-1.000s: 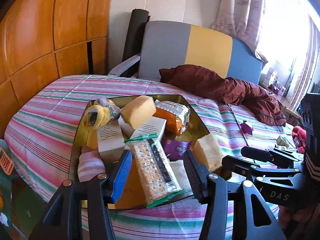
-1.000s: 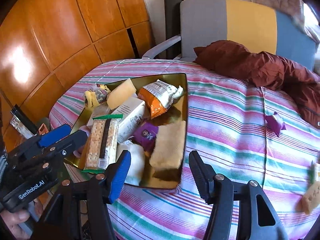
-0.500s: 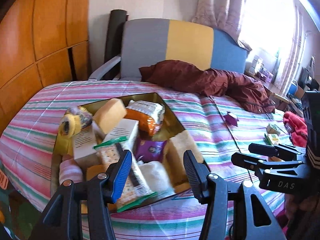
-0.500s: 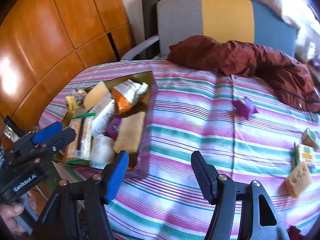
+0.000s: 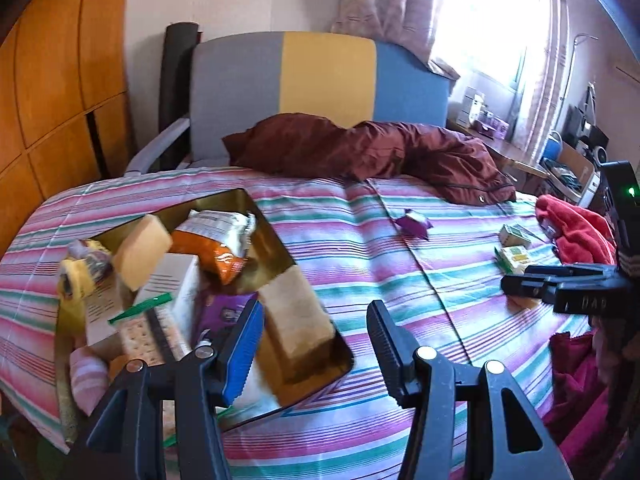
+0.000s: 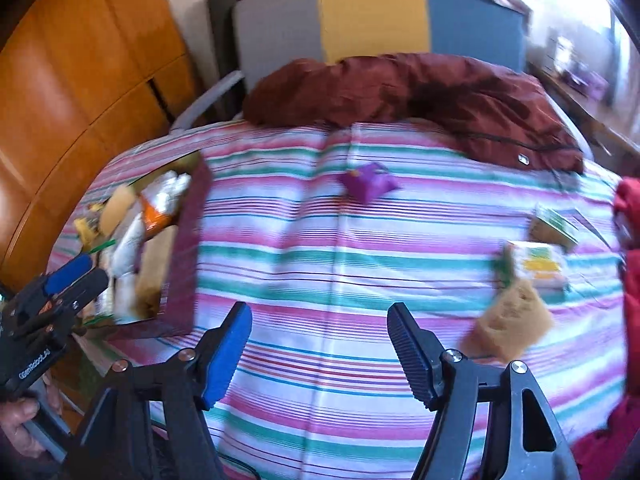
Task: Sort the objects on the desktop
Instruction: 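Move both tools back over the remaining items on the bed, then grasp the tan sponge with the right tool while the left tool grasps the small purple snack bag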
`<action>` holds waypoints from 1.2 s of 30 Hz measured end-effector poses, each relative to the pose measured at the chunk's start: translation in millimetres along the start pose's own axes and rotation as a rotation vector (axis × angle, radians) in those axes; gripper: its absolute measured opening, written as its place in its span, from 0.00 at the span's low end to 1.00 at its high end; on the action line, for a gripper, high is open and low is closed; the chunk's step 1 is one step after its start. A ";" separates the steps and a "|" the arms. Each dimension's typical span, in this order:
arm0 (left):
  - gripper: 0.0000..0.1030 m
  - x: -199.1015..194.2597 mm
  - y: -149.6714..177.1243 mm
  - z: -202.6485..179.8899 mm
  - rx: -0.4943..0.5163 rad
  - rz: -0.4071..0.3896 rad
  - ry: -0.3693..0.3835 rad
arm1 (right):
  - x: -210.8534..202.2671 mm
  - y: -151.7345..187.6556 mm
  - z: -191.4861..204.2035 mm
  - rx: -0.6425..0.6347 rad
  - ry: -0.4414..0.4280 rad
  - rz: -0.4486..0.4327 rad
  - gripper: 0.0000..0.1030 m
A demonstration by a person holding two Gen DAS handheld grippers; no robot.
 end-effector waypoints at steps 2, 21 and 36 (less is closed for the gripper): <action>0.53 2.9 0.3 -4.5 0.005 0.007 0.011 | -4.1 -1.4 -17.0 0.030 0.023 0.005 0.69; 0.53 30.2 -7.4 -29.1 0.052 0.056 0.064 | 35.3 -7.9 -153.6 0.301 0.210 0.179 0.69; 0.53 62.3 -19.9 -67.6 0.118 0.092 0.127 | 52.8 -1.4 -168.4 0.338 0.292 0.208 0.67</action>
Point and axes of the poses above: each gripper's, at about its wrist camera, not at the fingertips, and x roughly the way its jaws point, z to its left, y to its underside, the point moved 2 cm from there along x, roughly the way its jaws point, and after that the axes turned 2 degrees about -z, right-handed, at the moved point
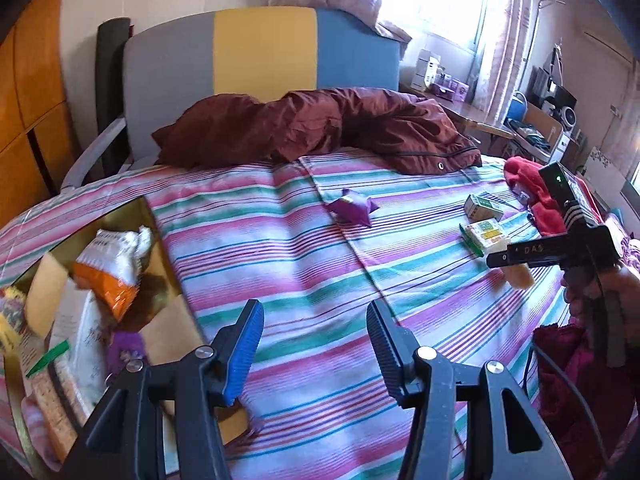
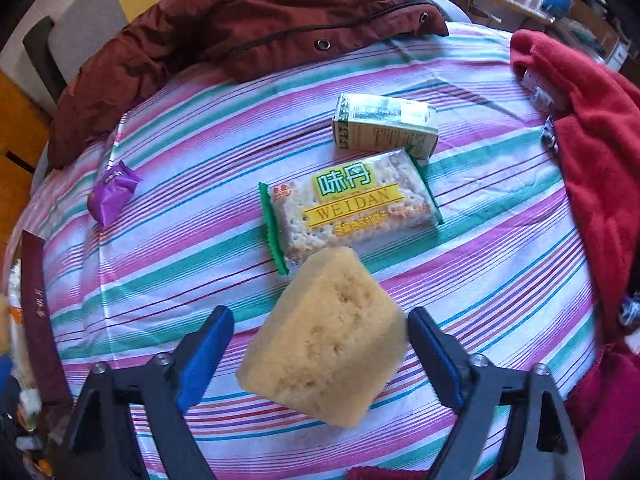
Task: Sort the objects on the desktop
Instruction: 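Grasp the tan sponge with the right tool while the left tool grasps the small purple snack bag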
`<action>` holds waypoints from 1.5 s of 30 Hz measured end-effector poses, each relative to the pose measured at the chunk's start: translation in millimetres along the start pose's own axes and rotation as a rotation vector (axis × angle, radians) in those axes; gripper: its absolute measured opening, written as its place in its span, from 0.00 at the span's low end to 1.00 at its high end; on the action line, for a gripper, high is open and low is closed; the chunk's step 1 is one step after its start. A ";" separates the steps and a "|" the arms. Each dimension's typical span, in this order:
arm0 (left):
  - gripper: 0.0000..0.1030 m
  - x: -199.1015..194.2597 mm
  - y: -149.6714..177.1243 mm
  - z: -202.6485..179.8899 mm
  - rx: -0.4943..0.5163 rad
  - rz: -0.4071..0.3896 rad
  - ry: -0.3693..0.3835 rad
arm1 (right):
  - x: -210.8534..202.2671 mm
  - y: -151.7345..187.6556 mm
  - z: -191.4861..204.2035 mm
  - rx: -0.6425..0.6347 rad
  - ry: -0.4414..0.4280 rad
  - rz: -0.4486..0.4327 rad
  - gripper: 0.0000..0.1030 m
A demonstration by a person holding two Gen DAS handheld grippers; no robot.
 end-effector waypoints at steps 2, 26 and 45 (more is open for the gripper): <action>0.53 7.7 -5.9 -5.2 0.010 0.011 0.008 | -1.6 0.8 0.8 -0.019 0.013 -0.009 0.64; 0.53 147.1 -86.5 -45.3 0.210 0.151 0.029 | -24.4 -2.2 29.3 -0.164 -0.017 -0.125 0.60; 0.39 202.3 -91.8 -48.6 0.352 0.230 0.085 | -22.5 -2.6 37.7 -0.212 -0.040 -0.122 0.60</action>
Point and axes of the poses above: each gripper's, at about its wrist camera, not at the fingertips, and x roughly the way its jaws point, z to its left, y to its underside, the point moved 2 cm from there along x, roughly the way its jaws point, and after that the axes turned 2 degrees about -z, right-handed, at the moved point
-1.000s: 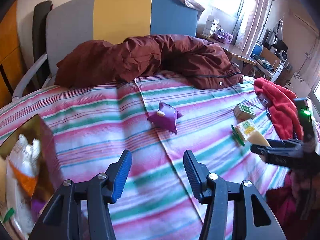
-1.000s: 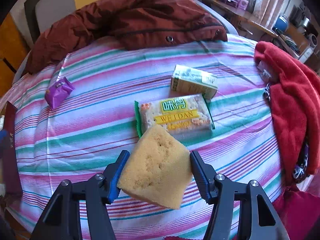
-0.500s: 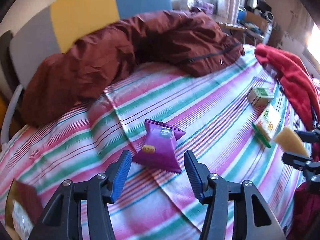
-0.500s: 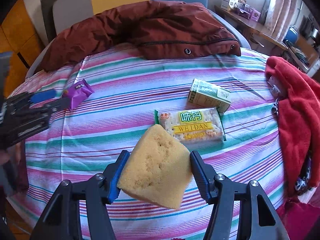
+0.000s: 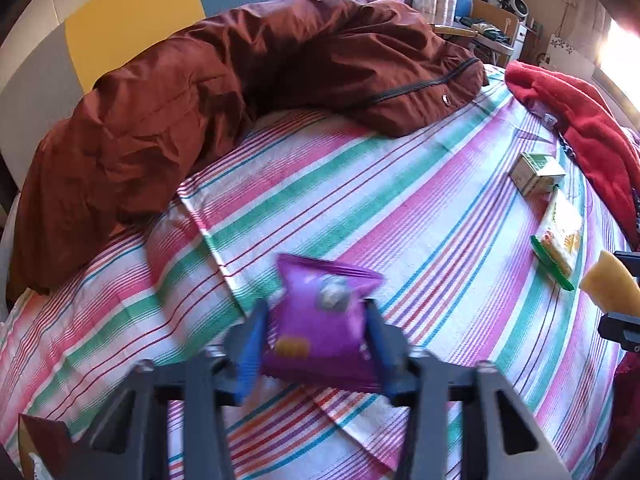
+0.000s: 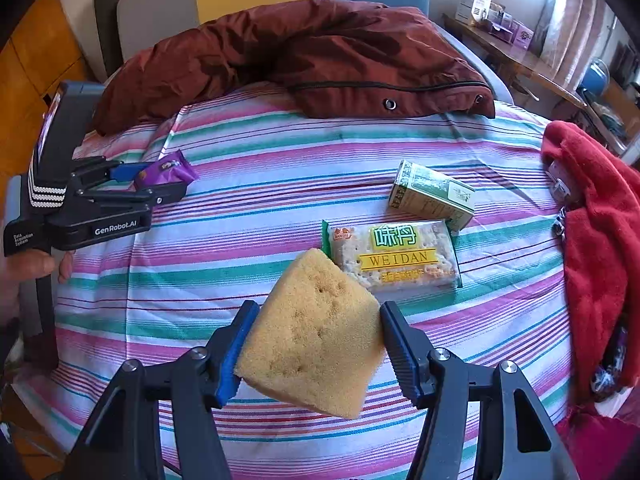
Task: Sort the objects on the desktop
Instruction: 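Grasp the tan sponge with the right tool while the left tool grasps the small purple snack bag, then carry the purple snack bag and tan sponge over the gold tray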
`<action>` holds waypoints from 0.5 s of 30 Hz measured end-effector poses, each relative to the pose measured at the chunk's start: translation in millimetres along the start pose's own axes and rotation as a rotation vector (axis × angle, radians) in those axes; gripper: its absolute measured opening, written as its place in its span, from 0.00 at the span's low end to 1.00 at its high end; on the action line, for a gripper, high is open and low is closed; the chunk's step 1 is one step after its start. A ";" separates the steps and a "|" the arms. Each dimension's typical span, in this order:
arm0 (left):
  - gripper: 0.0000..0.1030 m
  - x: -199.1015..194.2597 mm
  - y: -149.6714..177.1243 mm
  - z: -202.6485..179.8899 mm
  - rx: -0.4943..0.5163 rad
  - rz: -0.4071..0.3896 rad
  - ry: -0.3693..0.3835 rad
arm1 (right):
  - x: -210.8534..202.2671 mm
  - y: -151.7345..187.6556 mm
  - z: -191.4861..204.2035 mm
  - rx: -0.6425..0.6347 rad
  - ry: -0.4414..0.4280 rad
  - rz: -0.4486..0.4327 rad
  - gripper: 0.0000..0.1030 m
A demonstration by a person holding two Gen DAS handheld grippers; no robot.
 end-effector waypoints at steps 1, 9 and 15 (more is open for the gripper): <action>0.38 0.1 0.1 -0.8 0.005 -0.002 -0.008 | -0.2 0.3 0.7 -0.002 0.001 0.000 0.60; 0.37 -9.3 10.8 -7.4 -0.040 0.017 -0.001 | -1.7 0.1 9.9 -0.048 -0.015 -0.010 0.60; 0.37 -20.0 26.4 -21.1 -0.083 0.026 -0.020 | -4.6 2.0 23.8 -0.113 -0.041 -0.027 0.60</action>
Point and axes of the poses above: each gripper's, at about its wrist camera, not at the fingertips, and x roughly the way its jaws point, z to its left, y to its underside, the point moved 2 cm from there along x, roughly the way its jaws point, and after that the axes turned 2 degrees about -z, right-handed, at the moved point
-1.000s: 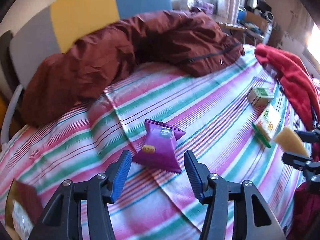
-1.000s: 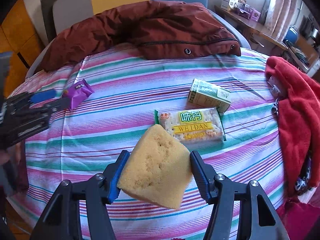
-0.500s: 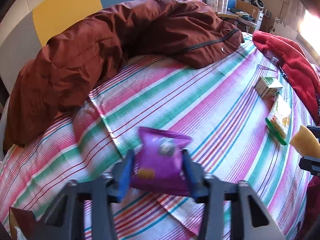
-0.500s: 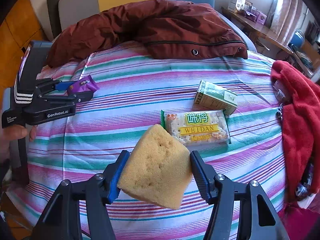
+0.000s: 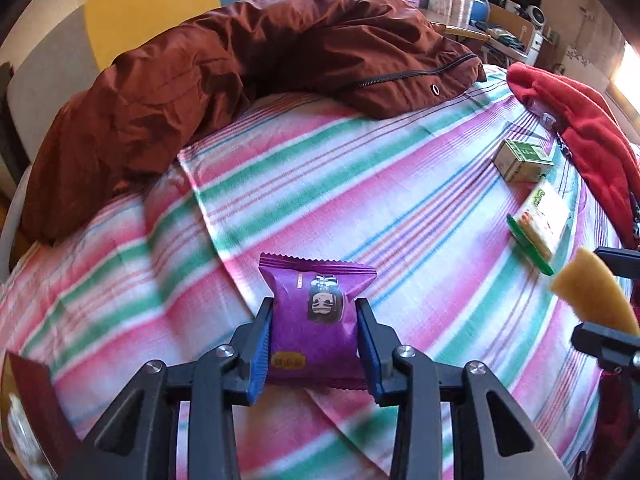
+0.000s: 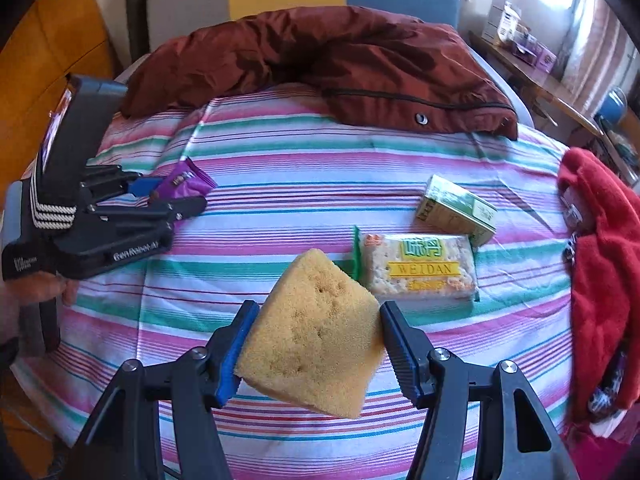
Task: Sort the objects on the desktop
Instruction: 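Carry the purple snack bag and tan sponge over the gold tray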
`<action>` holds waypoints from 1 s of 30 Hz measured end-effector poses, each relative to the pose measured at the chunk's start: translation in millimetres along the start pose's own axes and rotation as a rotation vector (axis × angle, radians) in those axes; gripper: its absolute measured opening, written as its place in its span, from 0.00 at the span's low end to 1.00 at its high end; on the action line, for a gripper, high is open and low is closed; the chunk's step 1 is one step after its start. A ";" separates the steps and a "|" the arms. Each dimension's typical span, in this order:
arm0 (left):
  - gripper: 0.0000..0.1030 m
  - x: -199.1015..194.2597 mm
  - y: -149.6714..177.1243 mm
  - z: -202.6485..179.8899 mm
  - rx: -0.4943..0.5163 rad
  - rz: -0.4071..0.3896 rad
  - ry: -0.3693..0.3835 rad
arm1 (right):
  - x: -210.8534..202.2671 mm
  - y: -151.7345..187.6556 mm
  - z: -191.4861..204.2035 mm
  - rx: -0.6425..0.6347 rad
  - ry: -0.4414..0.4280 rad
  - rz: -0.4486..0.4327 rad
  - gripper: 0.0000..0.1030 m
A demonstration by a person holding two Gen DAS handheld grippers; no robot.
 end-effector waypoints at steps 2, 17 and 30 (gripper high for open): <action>0.37 -3.4 4.5 -4.5 -0.025 -0.008 -0.006 | -0.1 1.9 5.9 -0.027 -0.004 -0.005 0.60; 0.37 -63.2 41.3 -16.8 -0.105 -0.149 -0.051 | -8.3 8.7 31.9 -0.117 -0.044 -0.045 0.60; 0.37 -124.3 58.7 -6.1 -0.171 -0.269 -0.096 | -14.5 8.9 39.3 -0.149 -0.041 -0.077 0.60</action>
Point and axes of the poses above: each gripper's, at about its wrist camera, not at the fingertips, and x roughly the way its jaws point, z to its left, y to its underside, the point moved 2 cm from there along x, roughly the way its jaws point, and after that the axes turned 2 degrees about -z, right-handed, at the moved point
